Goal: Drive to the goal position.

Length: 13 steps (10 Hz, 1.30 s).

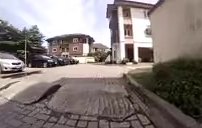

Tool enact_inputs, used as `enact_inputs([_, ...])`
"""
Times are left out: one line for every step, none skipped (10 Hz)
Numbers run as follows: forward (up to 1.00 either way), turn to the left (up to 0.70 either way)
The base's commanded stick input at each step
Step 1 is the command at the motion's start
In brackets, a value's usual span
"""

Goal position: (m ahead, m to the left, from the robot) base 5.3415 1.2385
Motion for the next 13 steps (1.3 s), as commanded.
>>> enact_inputs([0.3, 0.0])
enact_inputs([0.3, 0.0])
enact_inputs([0.3, 0.0])
enact_inputs([0.3, 0.0])
enact_inputs([0.3, 0.0])
enact_inputs([0.3, 0.0])
enact_inputs([0.3, 0.0])
enact_inputs([0.3, 0.0])
enact_inputs([0.3, 0.0])
enact_inputs([0.3, 0.0])
enact_inputs([0.3, 0.0])
enact_inputs([0.3, 0.0])
enact_inputs([0.3, 0.0])
